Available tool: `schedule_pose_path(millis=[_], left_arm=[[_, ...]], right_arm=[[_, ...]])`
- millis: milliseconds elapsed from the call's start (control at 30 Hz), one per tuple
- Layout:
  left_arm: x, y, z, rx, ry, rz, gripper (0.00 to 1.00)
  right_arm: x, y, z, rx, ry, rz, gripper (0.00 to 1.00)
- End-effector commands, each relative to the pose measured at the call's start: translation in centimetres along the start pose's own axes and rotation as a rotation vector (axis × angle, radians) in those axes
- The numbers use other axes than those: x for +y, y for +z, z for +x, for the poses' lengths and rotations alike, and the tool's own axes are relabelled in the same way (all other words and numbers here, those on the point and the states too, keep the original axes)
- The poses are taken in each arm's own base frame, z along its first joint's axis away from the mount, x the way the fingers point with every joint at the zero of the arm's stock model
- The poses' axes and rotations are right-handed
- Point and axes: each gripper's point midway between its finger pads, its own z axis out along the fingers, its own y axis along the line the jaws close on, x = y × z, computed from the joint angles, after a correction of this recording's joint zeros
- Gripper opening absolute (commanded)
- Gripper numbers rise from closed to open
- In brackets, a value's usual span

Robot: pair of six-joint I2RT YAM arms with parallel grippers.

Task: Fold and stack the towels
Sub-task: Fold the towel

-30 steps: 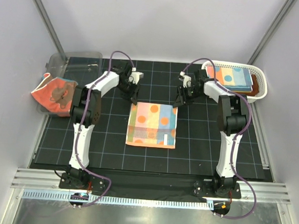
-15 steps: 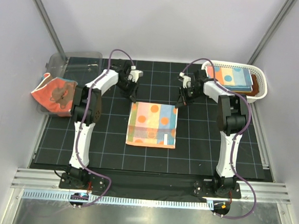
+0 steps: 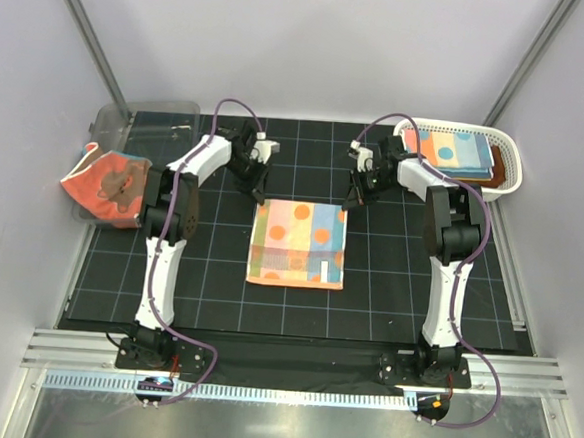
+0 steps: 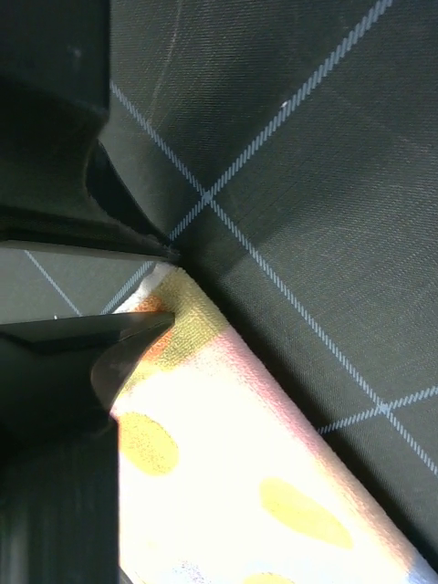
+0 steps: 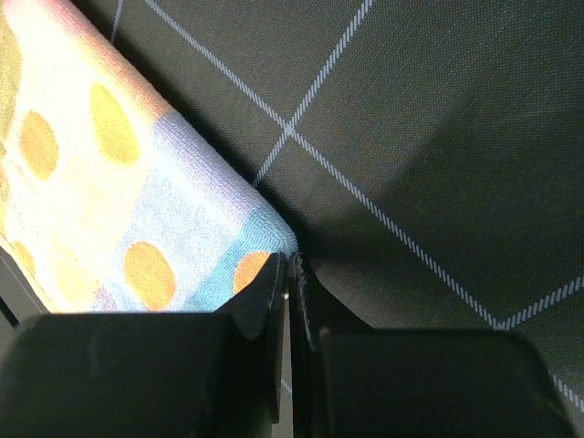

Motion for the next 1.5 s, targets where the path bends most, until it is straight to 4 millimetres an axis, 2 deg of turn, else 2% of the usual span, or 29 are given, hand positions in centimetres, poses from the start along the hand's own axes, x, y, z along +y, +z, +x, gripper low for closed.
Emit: schedule_pose_path(millis=[0, 67, 100, 133, 233, 300, 367, 467, 633, 767, 800, 867, 933, 967, 1000, 1067, 1167, 1200, 1367, 1433, 1467], left_arm=[[0.4, -0.7, 0.8, 0.039, -0.004, -0.032, 0.25], [0.4, -0.6, 0.5, 0.025, -0.005, -0.032, 0.13], [0.5, -0.6, 0.2, 0.015, -0.014, -0.035, 0.02], [0.5, -0.6, -0.3, 0.0, -0.012, -0.04, 0.0], [0.3, -1.6, -2.1, -0.069, -0.037, -0.062, 0.0], [0.0, -2.8, -4.0, -0.15, -0.029, -0.073, 0.0], [0.0, -3.4, -4.7, -0.191, -0.047, -0.093, 0.0], [-0.5, -4.4, -5.0, -0.214, -0.055, -0.096, 0.0], [-1.7, -5.5, -5.3, -0.251, -0.08, -0.064, 0.0], [-2.5, -6.1, -4.5, -0.263, -0.098, -0.052, 0.0], [-2.8, -6.4, -4.4, -0.266, -0.097, -0.05, 0.0], [-3.5, -7.3, -4.3, -0.282, -0.094, -0.042, 0.0], [-4.1, -7.3, -3.4, -0.272, -0.097, -0.026, 0.0], [-4.6, -8.3, -3.6, -0.296, -0.084, -0.025, 0.0], [-4.7, -7.9, -2.6, -0.279, -0.098, -0.025, 0.0], [-5.2, -8.5, -1.8, -0.287, -0.096, -0.031, 0.0], [-5.7, -8.8, -0.9, -0.28, -0.107, -0.018, 0.0], [-6.2, -9.4, -0.8, -0.292, -0.104, -0.015, 0.0], [-7.4, -8.3, 2.2, -0.244, -0.142, 0.008, 0.0], [-7.9, -8.5, 2.8, -0.246, -0.147, 0.011, 0.0], [-8.1, -7.9, 4.0, -0.224, -0.168, 0.021, 0.0]], right_arm=[[-0.1, -0.7, -1.9, -0.052, -0.027, 0.017, 0.06], [-0.1, -0.8, -2.0, -0.059, -0.026, 0.021, 0.06], [0.0, -0.8, -2.2, -0.062, -0.026, 0.026, 0.04], [-0.1, -1.0, -2.3, -0.065, -0.027, 0.032, 0.02], [-0.1, -2.1, -3.6, -0.113, -0.051, 0.084, 0.01], [0.0, -3.1, -4.6, -0.17, -0.071, 0.117, 0.01], [1.0, -4.3, -5.5, -0.233, -0.106, 0.128, 0.01], [1.8, -5.7, -6.0, -0.273, -0.134, 0.143, 0.01], [3.3, -6.1, -5.6, -0.277, -0.15, 0.143, 0.01], [4.6, -7.1, -5.5, -0.3, -0.165, 0.185, 0.01], [4.7, -7.1, -4.8, -0.292, -0.155, 0.187, 0.01], [4.6, -7.4, -4.5, -0.3, -0.145, 0.211, 0.01], [4.6, -7.7, -3.5, -0.296, -0.123, 0.228, 0.01], [4.4, -7.8, -3.2, -0.297, -0.118, 0.242, 0.01], [4.3, -8.0, -2.6, -0.302, -0.1, 0.255, 0.01], [4.2, -8.1, -1.5, -0.299, -0.075, 0.282, 0.01], [4.8, -9.2, -1.4, -0.34, -0.056, 0.307, 0.01], [4.8, -9.3, -0.7, -0.339, -0.054, 0.313, 0.01], [7.3, -10.3, 0.3, -0.389, -0.006, 0.293, 0.01], [8.0, -9.8, 1.5, -0.378, 0.006, 0.278, 0.01], [8.6, -10.0, 1.7, -0.388, 0.011, 0.267, 0.01]])
